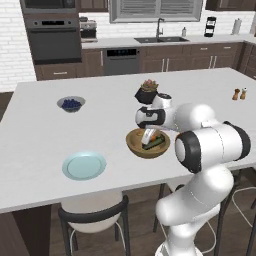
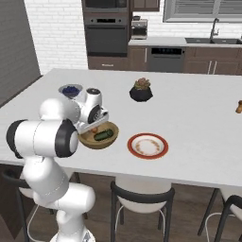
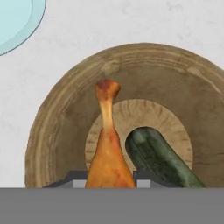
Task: Pick the chicken drumstick and cucumber from their plates and place them in the bowl. Then put the bowl in the fridge.
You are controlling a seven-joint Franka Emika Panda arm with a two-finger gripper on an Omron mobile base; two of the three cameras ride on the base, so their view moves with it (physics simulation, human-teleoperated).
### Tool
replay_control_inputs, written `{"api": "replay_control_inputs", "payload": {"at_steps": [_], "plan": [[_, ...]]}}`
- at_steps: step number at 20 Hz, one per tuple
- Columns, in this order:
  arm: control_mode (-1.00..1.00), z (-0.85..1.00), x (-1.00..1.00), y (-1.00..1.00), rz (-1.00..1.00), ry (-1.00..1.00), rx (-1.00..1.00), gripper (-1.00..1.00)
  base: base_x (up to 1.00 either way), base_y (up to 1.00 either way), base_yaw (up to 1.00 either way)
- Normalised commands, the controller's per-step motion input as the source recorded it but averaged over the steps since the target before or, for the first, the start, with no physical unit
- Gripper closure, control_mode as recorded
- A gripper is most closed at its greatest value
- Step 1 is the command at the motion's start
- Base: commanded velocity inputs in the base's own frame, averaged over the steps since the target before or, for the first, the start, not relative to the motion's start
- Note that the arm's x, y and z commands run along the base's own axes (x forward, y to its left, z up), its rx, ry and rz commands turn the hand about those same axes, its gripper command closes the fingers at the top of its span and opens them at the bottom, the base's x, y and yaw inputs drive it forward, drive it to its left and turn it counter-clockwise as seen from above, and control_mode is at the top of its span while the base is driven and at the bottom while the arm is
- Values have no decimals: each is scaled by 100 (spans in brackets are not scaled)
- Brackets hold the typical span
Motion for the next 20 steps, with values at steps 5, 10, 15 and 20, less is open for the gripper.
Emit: {"api": "replay_control_inputs", "payload": {"at_steps": [5,10,15,20], "plan": [[-100,-41,5,0,0,0,0,100,0,0,0],[-100,-31,0,0,-3,1,0,-100,0,0,0],[-100,1,3,-1,-6,0,0,-100,0,0,0],[-100,17,0,-2,-5,0,0,-100,0,0,0]]}}
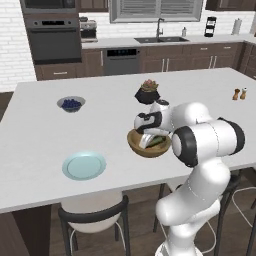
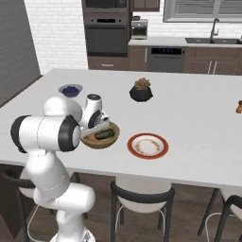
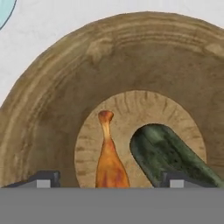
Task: Pick the chicken drumstick and cucumber from their plates and place them in the bowl. Then put the bowl in the fridge.
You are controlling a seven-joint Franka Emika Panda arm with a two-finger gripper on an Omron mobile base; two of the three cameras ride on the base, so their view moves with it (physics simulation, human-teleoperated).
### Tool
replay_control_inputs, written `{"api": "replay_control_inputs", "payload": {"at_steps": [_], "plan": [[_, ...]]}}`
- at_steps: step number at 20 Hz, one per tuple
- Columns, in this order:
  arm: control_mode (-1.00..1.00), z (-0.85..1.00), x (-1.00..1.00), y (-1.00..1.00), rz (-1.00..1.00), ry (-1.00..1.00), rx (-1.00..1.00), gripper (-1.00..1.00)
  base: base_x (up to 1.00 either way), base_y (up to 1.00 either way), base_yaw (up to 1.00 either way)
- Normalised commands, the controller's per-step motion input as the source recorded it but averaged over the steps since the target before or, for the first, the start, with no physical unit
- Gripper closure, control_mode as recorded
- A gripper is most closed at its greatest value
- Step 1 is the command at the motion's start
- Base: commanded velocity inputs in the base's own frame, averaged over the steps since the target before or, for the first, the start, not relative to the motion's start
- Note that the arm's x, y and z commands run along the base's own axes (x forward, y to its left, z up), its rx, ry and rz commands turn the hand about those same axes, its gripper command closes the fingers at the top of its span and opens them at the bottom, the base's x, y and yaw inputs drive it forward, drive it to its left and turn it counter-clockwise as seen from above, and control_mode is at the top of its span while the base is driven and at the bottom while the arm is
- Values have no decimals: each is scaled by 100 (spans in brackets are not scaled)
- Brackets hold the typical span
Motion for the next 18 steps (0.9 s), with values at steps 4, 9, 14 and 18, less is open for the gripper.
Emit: {"api": "replay_control_inputs", "payload": {"at_steps": [4,9,14,18], "plan": [[-100,64,-18,-1,-17,-6,0,-100,0,0,0],[-100,62,-52,-9,-29,-5,2,-100,0,0,0],[-100,25,-82,-31,-54,1,23,-100,0,0,0],[-100,4,-69,-36,-58,2,33,-100,0,0,0]]}}
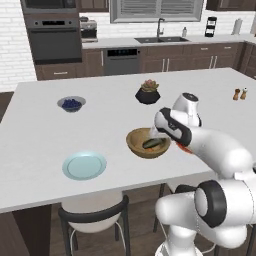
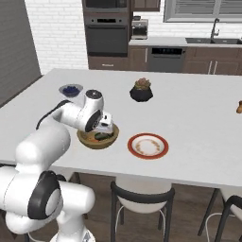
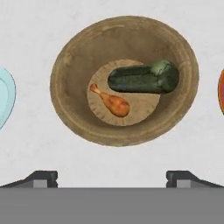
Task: Pick the chicken drumstick and cucumber from their plates and place them in the bowl. Then put the bowl in the fridge.
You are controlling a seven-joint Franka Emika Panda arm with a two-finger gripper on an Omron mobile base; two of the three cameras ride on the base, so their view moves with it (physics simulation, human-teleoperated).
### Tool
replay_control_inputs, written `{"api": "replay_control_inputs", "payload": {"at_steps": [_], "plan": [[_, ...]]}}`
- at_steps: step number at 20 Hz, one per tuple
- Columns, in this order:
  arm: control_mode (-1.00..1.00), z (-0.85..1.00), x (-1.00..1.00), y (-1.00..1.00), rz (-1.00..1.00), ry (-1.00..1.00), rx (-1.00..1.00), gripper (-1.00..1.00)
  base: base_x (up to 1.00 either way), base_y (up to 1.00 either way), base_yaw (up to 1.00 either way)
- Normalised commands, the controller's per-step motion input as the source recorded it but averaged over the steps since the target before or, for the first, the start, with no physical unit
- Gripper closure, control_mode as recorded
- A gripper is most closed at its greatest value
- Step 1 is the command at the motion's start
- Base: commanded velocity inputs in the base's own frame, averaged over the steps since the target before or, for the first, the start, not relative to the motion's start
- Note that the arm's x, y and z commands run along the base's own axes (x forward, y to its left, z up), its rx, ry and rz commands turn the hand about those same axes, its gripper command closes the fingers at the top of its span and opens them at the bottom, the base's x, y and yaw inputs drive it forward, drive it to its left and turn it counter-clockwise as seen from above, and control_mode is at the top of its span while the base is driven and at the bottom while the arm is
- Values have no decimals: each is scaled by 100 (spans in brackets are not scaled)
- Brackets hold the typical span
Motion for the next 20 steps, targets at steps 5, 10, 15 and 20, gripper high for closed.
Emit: {"api": "replay_control_inputs", "payload": {"at_steps": [5,10,15,20], "plan": [[-100,1,-52,-25,-60,0,27,-100,0,0,0],[-100,3,0,-63,-47,19,25,-100,0,0,0],[-100,0,12,-61,-18,19,35,-100,0,0,0],[-100,-9,66,-11,7,11,10,-100,0,0,0]]}}
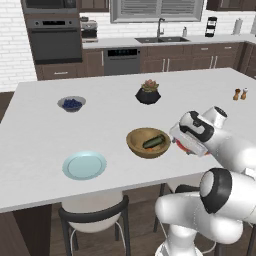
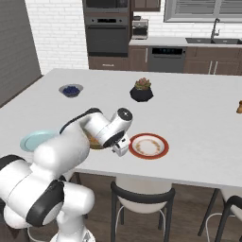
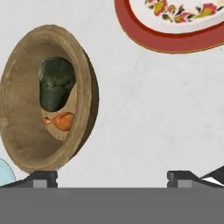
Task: Pick the chicken drumstick and cucumber from their plates and place them in the bowl. Then put the bowl in the fridge.
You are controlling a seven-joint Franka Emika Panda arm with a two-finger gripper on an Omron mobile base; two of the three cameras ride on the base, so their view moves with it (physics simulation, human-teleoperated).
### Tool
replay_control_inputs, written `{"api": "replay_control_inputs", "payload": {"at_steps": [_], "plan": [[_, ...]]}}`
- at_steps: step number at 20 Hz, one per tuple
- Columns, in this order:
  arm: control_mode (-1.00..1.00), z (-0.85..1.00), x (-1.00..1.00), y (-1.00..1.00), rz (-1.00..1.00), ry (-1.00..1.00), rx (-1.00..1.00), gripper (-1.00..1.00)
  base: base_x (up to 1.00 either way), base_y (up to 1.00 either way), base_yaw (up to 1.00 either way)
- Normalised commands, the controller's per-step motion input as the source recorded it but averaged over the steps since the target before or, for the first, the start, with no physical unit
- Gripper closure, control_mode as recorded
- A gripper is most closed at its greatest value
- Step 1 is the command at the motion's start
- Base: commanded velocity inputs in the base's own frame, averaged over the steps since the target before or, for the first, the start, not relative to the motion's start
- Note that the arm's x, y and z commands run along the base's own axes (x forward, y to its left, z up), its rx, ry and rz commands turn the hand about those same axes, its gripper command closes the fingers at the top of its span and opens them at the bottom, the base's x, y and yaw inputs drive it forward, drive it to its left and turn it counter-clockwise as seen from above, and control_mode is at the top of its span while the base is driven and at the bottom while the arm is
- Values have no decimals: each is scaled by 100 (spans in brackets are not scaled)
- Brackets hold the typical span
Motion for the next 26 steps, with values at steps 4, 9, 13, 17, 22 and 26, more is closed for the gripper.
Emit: {"api": "replay_control_inputs", "payload": {"at_steps": [4,9,13,17,22,26], "plan": [[-100,-27,56,32,0,5,0,-100,0,0,0],[-100,-42,58,35,0,8,0,-100,0,0,0],[-100,-47,20,4,0,7,0,-100,0,0,0],[-100,-28,17,0,0,1,0,-100,0,0,0],[-100,-21,20,1,0,0,0,-100,0,0,0],[-100,-31,14,33,0,1,0,100,0,0,0]]}}
